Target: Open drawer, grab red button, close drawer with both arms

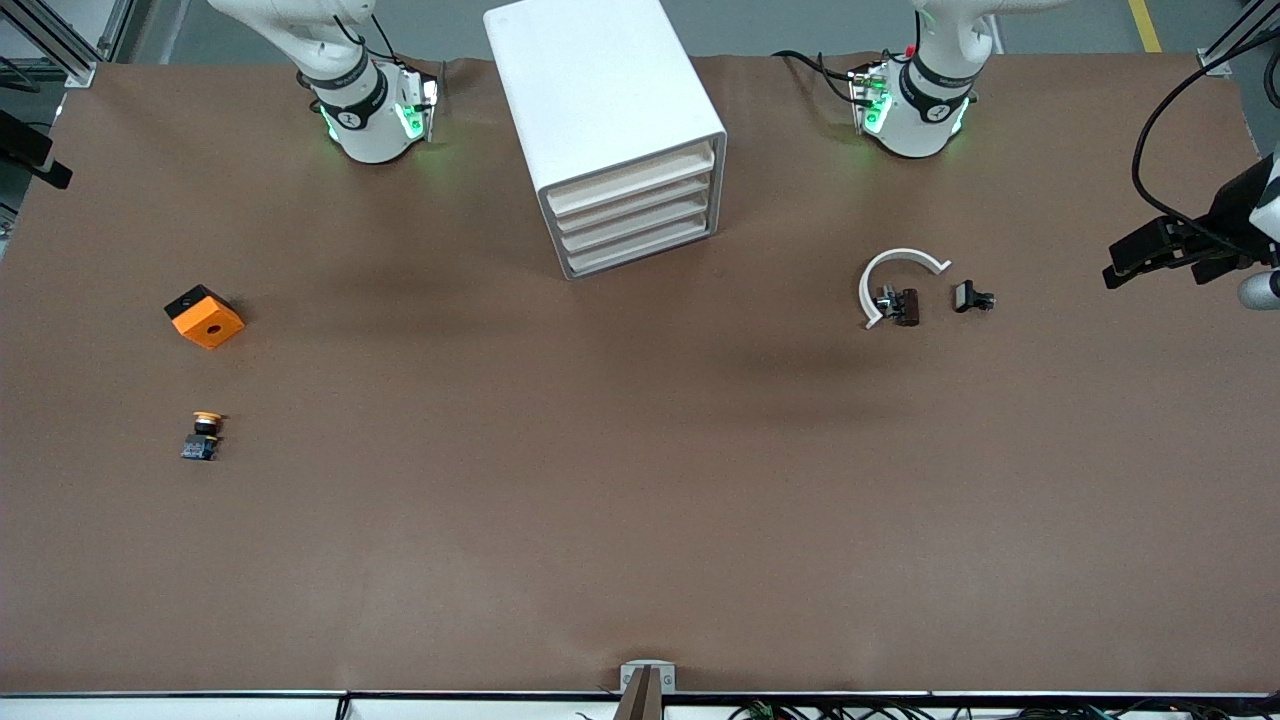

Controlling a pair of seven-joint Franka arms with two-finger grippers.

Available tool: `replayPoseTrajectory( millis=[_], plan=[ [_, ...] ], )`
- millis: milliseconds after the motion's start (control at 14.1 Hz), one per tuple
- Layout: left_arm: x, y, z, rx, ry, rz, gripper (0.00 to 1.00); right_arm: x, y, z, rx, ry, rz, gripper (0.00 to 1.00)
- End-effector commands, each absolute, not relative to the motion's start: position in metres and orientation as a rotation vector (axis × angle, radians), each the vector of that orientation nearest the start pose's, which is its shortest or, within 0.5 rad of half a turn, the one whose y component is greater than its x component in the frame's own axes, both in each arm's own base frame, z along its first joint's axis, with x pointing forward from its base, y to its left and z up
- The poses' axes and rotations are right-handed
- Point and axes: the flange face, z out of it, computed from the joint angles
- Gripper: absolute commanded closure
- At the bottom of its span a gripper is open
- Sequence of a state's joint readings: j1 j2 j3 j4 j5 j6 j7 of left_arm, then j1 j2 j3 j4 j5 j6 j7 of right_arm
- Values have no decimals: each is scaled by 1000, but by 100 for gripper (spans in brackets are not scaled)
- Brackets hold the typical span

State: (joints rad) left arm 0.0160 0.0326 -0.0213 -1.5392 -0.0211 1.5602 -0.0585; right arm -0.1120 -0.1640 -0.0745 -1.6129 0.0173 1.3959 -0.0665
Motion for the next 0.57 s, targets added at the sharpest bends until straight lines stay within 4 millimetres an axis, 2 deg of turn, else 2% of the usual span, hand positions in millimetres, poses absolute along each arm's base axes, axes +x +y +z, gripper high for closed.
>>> replayPoseTrajectory(
  millis=[0,284,497],
  plan=[
    [564,-6,627,-3148,-53,0,0,475,-99,677,-3097,188,76,0],
    [564,-2,627,-3154,-79,3,0,474,-99,677,-3096,191,78,0],
    [561,-4,615,-3138,-89,89,0,475,-99,678,-3095,190,73,0]
  ],
)
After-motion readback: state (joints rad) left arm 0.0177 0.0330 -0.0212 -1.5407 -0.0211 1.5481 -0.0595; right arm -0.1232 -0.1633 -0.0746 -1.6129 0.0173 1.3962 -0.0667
